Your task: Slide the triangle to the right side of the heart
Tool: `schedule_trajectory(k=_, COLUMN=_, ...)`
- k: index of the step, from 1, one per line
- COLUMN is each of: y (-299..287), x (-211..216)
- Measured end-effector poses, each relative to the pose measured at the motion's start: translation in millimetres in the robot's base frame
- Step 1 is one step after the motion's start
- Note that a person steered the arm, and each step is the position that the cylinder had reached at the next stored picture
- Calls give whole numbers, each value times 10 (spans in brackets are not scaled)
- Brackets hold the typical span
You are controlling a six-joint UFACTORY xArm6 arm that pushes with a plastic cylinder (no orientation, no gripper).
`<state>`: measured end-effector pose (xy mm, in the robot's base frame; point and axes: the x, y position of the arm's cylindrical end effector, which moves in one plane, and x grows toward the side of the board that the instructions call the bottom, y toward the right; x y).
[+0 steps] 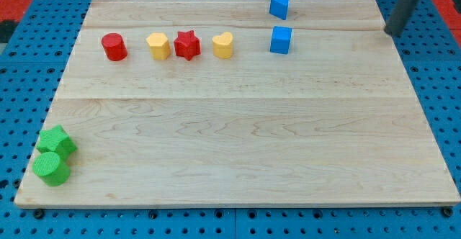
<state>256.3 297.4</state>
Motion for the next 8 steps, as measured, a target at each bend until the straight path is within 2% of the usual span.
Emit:
schedule_trajectory(k=1, y=-217, x=-653)
schedule_trajectory(k=2, y=-332, x=-653)
schedule_trajectory(k=3, y=-749, x=-647)
schedule_trajectory(k=5, y=-1946, x=-645)
schedule_trajectory(k=6, y=-2407, x=-583)
schedule_trajectory(k=8, y=-2405, x=96)
